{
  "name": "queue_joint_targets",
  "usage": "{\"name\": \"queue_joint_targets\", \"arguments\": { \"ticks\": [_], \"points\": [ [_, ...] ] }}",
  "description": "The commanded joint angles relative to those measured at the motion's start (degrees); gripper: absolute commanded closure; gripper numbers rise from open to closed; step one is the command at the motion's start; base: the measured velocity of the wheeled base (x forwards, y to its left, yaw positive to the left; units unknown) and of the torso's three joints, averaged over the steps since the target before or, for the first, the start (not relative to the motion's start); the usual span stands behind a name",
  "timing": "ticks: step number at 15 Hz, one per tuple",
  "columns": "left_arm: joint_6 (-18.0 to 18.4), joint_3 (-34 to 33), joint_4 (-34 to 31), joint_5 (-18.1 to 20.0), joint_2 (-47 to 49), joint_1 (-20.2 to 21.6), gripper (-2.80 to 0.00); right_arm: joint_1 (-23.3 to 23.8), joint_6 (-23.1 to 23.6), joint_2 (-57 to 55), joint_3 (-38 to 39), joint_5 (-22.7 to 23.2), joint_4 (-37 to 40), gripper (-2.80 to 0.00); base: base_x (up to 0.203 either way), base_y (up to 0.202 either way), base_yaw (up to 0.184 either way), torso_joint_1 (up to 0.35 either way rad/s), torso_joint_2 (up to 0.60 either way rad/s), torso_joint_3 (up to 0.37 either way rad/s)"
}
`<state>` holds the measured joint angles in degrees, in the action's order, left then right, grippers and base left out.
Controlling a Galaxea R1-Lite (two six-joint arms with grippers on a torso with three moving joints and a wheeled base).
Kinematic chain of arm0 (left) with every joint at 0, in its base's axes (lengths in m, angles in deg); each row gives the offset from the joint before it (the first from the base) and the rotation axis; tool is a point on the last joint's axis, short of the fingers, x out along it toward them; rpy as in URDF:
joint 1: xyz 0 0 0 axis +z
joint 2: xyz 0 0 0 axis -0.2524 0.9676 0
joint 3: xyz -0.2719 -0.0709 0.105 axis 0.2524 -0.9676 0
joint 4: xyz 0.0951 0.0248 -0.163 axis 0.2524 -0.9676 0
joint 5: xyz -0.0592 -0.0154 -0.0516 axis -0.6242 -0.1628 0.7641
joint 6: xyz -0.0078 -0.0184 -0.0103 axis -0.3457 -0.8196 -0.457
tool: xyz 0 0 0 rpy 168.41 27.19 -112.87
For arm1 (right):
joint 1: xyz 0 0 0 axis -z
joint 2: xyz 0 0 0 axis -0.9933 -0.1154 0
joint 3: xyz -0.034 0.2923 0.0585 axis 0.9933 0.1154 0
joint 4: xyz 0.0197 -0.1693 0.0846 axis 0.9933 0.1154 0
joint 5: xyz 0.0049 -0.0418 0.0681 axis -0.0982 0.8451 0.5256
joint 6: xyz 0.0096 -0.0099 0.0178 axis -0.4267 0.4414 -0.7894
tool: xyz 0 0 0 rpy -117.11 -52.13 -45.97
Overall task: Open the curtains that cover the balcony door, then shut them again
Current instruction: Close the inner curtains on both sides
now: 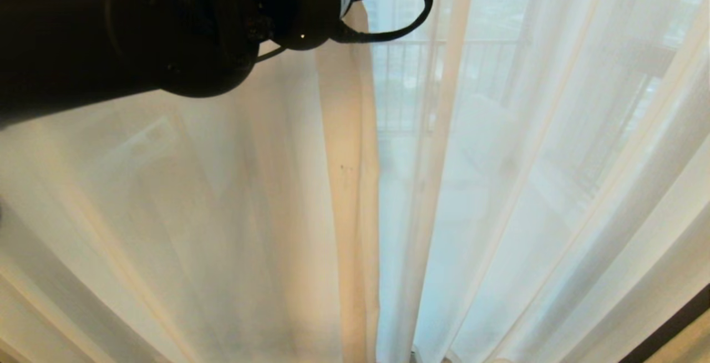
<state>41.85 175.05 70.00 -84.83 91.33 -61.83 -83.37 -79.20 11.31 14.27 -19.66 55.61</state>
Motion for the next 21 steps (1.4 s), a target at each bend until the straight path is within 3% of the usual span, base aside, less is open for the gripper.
{"name": "queue_joint_targets", "arguments": {
  "ticks": [1, 4, 8, 16, 18, 21],
  "points": [
    [-0.01, -0.14, 0.29, -0.39, -1.07, -0.07, -2.80, 0.00, 0.06, -0.07, 0.00, 0.05, 0.04, 0.00, 0.000, 0.000, 0.000, 0.000, 0.00, 0.000],
    [-0.01, -1.63, 0.38, -1.52, -2.64, -0.21, -2.80, 0.00, 0.06, -0.07, 0.00, 0.05, -0.01, 0.00, 0.000, 0.000, 0.000, 0.000, 0.00, 0.000],
    [0.07, -9.74, 0.20, -1.95, -8.81, -0.32, -2.80, 0.00, 0.06, -0.07, 0.00, 0.05, -0.01, 0.00, 0.000, 0.000, 0.000, 0.000, 0.00, 0.000],
    [-0.13, -46.49, 0.02, -2.73, -34.12, 0.44, -2.80, 0.00, 0.06, -0.07, 0.00, 0.05, -0.01, 0.00, 0.000, 0.000, 0.000, 0.000, 0.00, 0.000],
    [-0.32, -54.88, -0.13, -2.83, -40.24, 2.29, -2.80, 0.00, 0.06, -0.07, 0.00, 0.05, -0.01, 0.00, 0.000, 0.000, 0.000, 0.000, 0.00, 0.000],
    [-2.25, -61.50, -2.39, -2.51, -47.30, 6.44, -2.80, 0.00, 0.06, -0.07, 0.00, 0.05, -0.01, 0.00, 0.000, 0.000, 0.000, 0.000, 0.00, 0.000]
  ]
}}
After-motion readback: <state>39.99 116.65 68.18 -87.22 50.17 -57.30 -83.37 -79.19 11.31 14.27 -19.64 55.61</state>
